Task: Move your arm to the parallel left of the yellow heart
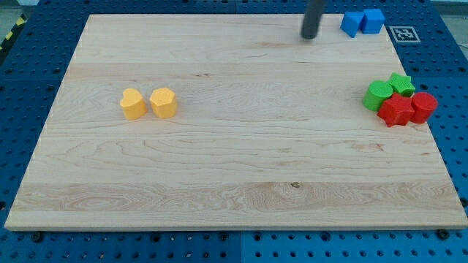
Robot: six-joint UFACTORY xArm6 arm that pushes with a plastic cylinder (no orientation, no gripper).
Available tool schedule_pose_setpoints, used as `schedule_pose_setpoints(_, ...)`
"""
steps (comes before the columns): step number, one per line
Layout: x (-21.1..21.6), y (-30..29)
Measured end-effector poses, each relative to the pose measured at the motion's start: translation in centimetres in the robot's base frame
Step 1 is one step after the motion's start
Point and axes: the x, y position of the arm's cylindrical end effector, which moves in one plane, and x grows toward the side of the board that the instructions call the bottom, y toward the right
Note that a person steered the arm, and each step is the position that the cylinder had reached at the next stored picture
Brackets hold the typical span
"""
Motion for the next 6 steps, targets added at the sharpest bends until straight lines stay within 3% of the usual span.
schedule_pose_setpoints(2, 4.8, -19.3)
schedule_pose_setpoints(4, 14.2, -35.6)
schedule_pose_setpoints(5, 19.0, -36.8)
schedule_pose_setpoints(6, 19.0, -32.1)
